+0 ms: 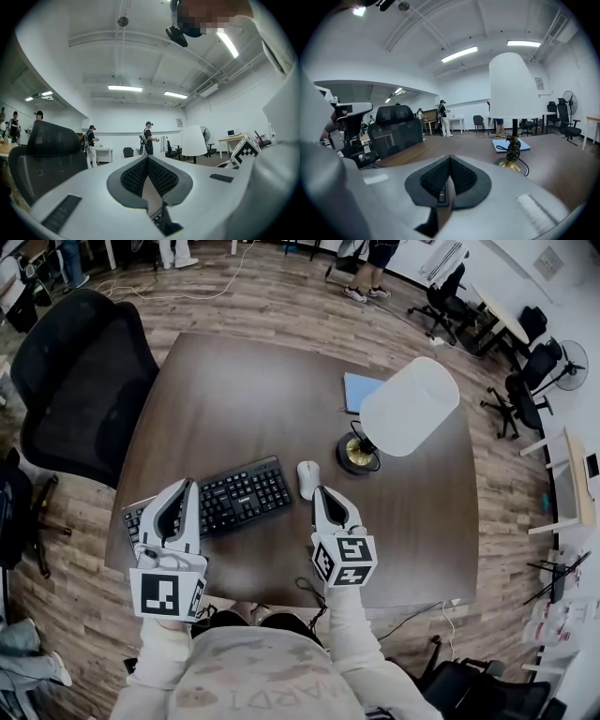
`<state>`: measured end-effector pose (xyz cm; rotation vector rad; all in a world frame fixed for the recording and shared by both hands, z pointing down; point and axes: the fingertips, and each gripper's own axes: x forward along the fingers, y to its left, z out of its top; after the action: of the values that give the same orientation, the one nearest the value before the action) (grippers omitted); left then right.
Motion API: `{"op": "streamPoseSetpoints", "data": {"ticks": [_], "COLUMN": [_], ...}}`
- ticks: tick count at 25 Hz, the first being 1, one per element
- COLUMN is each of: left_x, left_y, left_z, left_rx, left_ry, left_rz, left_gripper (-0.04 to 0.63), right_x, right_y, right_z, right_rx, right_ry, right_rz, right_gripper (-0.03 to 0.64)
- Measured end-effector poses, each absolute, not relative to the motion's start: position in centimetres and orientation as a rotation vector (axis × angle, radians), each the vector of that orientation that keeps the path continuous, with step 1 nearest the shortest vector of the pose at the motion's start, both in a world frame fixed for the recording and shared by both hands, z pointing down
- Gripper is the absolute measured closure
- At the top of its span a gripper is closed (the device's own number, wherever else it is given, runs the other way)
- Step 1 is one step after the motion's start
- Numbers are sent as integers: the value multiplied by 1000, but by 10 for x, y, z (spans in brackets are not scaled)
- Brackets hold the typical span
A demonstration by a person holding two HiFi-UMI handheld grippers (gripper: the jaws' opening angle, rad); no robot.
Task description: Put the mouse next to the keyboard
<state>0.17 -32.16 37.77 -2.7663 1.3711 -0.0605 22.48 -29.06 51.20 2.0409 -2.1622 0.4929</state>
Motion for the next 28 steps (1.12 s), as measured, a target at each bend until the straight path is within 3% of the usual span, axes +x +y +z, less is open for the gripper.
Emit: {"op": "streamPoseSetpoints", "data": {"ticks": [28], "left_x": [-19], "left_y": [-237], "left_z": [346], "left_rx": [-2730], "left_ry": [1337], "left_rz": [4], "left_gripper": [589], "right_x": [196], "right_y": [-197], "right_z": [420], "right_rx": [2133], "right_ry": [-2277], "right_rz": [264], "right_gripper": [607]}}
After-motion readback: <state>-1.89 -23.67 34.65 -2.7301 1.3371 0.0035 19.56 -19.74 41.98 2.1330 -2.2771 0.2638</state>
